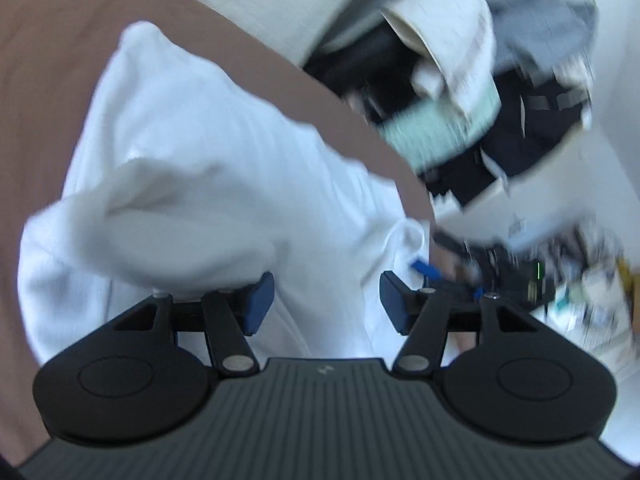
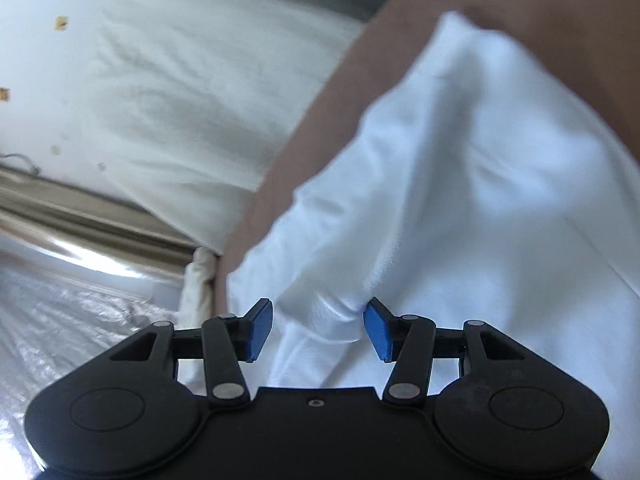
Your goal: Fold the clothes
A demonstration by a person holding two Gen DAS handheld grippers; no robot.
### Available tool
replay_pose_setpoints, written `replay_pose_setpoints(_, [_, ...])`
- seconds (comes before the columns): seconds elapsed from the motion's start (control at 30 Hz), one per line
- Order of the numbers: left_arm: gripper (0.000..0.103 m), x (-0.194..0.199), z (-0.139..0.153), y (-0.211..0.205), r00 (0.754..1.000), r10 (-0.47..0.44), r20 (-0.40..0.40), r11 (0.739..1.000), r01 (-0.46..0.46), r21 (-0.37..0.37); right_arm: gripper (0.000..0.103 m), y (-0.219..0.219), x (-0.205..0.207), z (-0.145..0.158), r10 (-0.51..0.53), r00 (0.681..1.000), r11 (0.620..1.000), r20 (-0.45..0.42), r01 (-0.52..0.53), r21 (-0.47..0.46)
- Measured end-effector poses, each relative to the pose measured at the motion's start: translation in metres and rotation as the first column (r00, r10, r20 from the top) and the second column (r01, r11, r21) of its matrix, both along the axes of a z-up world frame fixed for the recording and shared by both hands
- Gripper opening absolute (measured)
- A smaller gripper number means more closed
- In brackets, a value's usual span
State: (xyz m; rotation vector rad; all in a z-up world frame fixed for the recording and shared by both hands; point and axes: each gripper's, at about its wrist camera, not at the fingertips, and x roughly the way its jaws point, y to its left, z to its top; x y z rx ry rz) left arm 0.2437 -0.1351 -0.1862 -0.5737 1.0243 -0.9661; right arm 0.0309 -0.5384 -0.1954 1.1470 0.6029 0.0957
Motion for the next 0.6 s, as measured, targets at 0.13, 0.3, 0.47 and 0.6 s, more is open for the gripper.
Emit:
replay_pose_setpoints(0.13, [0.058, 0.027, 0.014, -0.001, 0.985, 0.170, 0.039, 0.984, -0.171, 0.038, 0.057, -0.007, 0.007, 0.007, -0.060, 0.996, 0.998, 0.072, 0.062, -0.022])
replay_pose_setpoints(0.3, [0.058, 0.019, 0.049, 0.012, 0.924, 0.228, 0.306, 0.950, -0.281, 0.140, 0.057, -0.017, -0.016, 0.040, -0.183, 0.977, 0.949, 0.108, 0.205, -0.240])
replay_pose_setpoints(0.47, [0.058, -0.016, 0.059, 0.015, 0.912, -0.022, 0.409, 0.955, -0.102, 0.279, 0.059, -0.023, -0.033, 0.065, -0.200, 0.979, 0.842, 0.028, 0.187, -0.507])
replay_pose_setpoints(0.6, [0.058, -0.053, 0.049, -0.002, 0.903, -0.260, 0.342, 0.921, 0.126, 0.368, 0.059, -0.004, -0.024, 0.069, -0.133, 0.987, 0.719, -0.096, 0.029, -0.695])
